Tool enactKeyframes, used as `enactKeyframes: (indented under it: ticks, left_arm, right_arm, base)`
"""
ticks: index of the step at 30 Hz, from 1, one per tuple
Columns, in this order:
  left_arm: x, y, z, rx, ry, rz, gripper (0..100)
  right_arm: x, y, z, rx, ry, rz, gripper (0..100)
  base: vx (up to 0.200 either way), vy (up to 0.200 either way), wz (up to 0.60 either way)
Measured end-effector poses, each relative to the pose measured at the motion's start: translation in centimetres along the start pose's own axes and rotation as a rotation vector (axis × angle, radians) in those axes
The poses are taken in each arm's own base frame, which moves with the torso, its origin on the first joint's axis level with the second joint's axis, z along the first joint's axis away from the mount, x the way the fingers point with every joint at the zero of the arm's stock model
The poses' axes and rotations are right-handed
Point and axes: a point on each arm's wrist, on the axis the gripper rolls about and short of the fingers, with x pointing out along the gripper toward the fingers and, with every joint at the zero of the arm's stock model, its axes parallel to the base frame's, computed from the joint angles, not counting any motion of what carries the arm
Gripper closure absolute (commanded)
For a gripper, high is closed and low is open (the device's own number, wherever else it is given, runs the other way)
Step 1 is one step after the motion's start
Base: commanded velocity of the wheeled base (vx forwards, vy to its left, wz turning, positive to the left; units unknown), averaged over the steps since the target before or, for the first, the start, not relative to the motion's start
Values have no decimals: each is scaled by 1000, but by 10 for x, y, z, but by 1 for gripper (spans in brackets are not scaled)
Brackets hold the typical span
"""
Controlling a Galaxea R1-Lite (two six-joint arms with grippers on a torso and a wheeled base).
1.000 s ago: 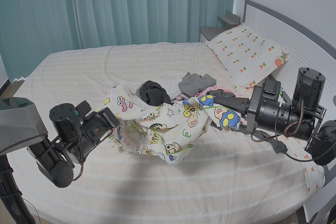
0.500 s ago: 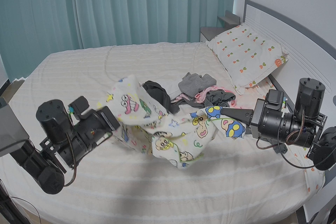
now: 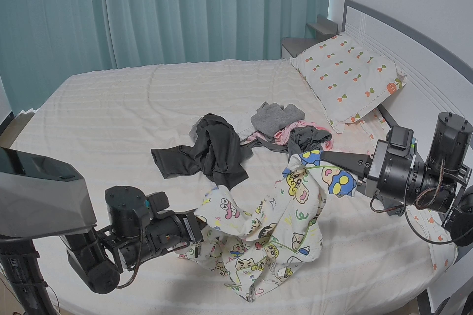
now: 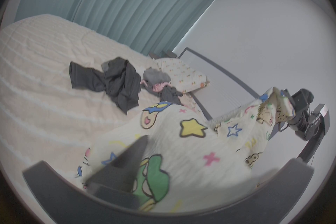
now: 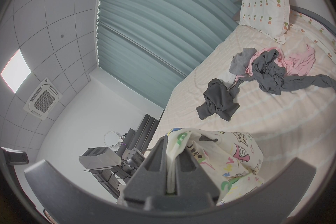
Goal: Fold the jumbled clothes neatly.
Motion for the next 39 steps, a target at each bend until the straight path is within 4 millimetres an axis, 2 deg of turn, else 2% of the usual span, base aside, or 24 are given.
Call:
enactKeyframes:
  ticks: [15,16,23,30,39]
  left_arm:
    - [30,20,-32,29,129,2,0]
    - [31,21,-34,33,137,-1,100]
    - [32,22,-38,42,139,-11,100]
    - [15,24,-31,38,104,15,100]
    - [-13,25,6,96,-29,40,100]
  right_arm:
    - [7,-18,-16,-2,6,13,100]
    - [7,-19,-17,-1,7,11,100]
    - [7,-20,-18,1,8,4,100]
    - [7,-21,-17,-1,3,-3,100]
    - [5,-18,-8,-17,-84,-20,100]
  base:
    - [0,0,0]
    - [0,0,0]
    - [0,0,0]
    - [0,0,0]
    - [0,0,0]
